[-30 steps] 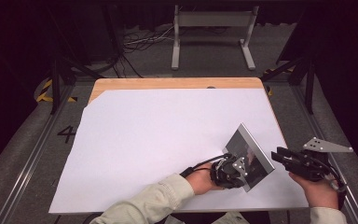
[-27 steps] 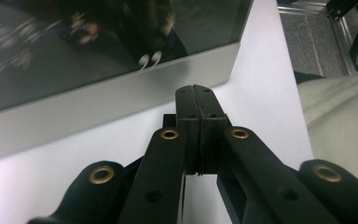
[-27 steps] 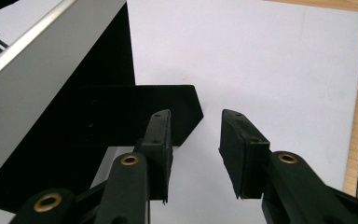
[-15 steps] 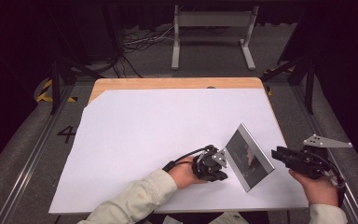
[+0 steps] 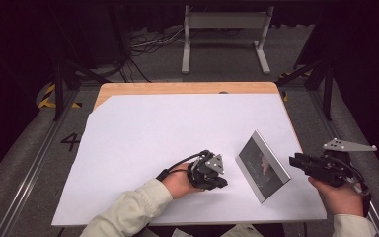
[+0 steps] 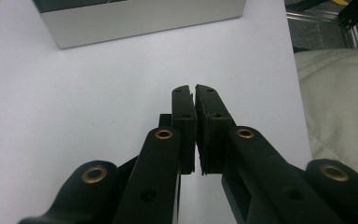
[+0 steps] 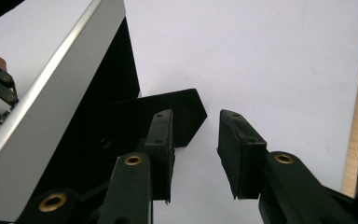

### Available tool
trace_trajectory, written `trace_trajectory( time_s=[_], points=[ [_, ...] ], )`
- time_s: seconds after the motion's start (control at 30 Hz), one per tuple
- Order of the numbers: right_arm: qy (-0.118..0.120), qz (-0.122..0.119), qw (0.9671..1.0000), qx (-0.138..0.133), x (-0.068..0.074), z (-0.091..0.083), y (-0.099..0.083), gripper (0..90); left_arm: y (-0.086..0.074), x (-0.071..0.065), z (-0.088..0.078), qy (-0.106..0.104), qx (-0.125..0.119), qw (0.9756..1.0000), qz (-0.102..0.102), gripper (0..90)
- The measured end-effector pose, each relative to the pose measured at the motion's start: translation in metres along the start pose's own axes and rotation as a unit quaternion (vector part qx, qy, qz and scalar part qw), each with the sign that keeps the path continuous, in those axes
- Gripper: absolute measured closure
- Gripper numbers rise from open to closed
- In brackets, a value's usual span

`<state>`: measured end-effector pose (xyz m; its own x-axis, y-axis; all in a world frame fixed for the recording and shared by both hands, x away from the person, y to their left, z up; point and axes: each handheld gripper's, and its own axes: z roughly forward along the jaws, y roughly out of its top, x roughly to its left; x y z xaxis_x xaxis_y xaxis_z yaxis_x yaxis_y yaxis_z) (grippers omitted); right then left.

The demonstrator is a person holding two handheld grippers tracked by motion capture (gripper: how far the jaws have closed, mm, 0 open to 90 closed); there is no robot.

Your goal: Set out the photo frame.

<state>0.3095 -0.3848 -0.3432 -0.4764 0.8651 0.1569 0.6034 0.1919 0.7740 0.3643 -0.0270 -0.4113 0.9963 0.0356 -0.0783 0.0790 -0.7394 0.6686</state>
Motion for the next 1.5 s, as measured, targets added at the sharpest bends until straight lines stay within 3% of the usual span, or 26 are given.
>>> trace_trajectory(
  time_s=[0.17, 0.37, 0.47, 0.8, 0.97, 1.5],
  points=[
    [0.0, -0.001, 0.9999, 0.013, 0.004, -0.001, 0.008, 65.6, -0.011, 0.003, -0.016, 0.007, -0.01, 0.9999, -0.005, 86.0],
    [-0.002, 0.002, 0.9996, 0.027, 0.005, -0.002, 0.016, 64.5, -0.028, 0.012, -0.032, 0.021, -0.019, 0.9992, -0.027, 85.1],
    [-0.002, 0.006, 0.9995, 0.03, 0.005, -0.003, 0.019, 64.4, -0.034, 0.018, -0.04, 0.028, -0.029, 0.9981, -0.047, 83.4],
    [-0.005, 0.025, 0.9987, 0.043, 0.006, -0.008, 0.029, 64.1, -0.055, 0.03, -0.056, 0.045, -0.043, 0.9945, -0.084, 81.9],
    [-0.007, 0.036, 0.9978, 0.055, 0.007, -0.009, 0.035, 64.0, -0.063, 0.035, -0.062, 0.058, -0.05, 0.9917, -0.104, 81.7],
    [-0.011, 0.044, 0.9952, 0.087, 0.011, -0.008, 0.053, 63.9, -0.077, 0.048, -0.063, 0.077, -0.05, 0.9872, -0.13, 80.0]
  ],
)
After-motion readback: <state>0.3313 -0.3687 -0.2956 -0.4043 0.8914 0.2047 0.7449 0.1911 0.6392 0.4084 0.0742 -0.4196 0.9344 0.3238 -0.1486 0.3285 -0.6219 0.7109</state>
